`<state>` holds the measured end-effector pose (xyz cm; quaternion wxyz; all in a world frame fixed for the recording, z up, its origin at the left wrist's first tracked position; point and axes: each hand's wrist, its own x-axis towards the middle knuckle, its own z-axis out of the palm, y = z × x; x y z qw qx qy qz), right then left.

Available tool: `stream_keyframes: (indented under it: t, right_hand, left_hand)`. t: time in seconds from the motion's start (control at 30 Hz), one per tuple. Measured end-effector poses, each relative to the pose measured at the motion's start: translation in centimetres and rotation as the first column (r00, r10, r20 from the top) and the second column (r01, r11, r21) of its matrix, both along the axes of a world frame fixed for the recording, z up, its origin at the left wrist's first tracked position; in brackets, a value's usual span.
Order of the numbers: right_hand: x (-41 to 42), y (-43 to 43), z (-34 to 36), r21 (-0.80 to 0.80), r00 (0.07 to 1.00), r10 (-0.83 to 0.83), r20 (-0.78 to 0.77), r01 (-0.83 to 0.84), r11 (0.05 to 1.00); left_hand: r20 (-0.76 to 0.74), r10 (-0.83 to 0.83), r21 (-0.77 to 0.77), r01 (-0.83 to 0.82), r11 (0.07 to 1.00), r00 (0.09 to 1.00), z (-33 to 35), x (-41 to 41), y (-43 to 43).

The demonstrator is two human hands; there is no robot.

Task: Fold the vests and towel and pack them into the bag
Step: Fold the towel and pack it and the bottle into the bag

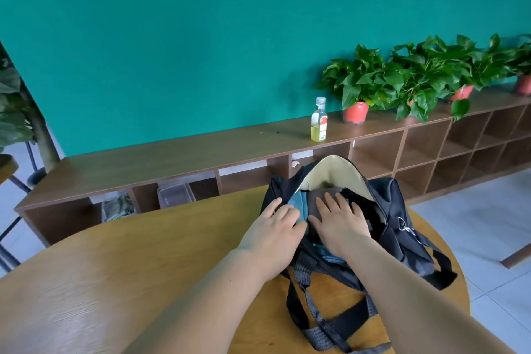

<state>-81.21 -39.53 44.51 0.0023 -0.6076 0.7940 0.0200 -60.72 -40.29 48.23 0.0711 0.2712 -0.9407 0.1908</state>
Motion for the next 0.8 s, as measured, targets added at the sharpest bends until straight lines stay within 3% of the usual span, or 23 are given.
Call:
stream_keyframes:
  t: [0.3, 0.47, 0.6, 0.8]
  right_hand:
    - [0.8, 1.7, 2.3, -0.129, 1.000, 0.024, -0.015, -0.025, 0.991]
    - [0.1, 6.7, 3.1, -0.219, 0.995, 0.075, -0.065, -0.087, 0.972]
    - [-1.6, 10.0, 3.5, -0.167, 0.998, -0.031, -0.062, 0.020, 0.986]
    - [-1.4, 12.1, 4.6, -0.119, 0.984, 0.016, -0.180, -0.038, 0.992]
  left_hand:
    - [0.127, 0.068, -0.026, -0.065, 0.998, 0.990, 1.5, 1.0, 1.7]
    - [0.276, 0.204, -0.156, -0.166, 0.974, 0.939, 2.6, 1.9, 2.1]
    - [0.252, 0.304, -0.195, -0.259, 0.946, 0.919, 3.8, 3.6, 2.8]
    - [0.208, 0.432, -0.173, -0.402, 0.899, 0.878, 4.5, 7.7, 4.5]
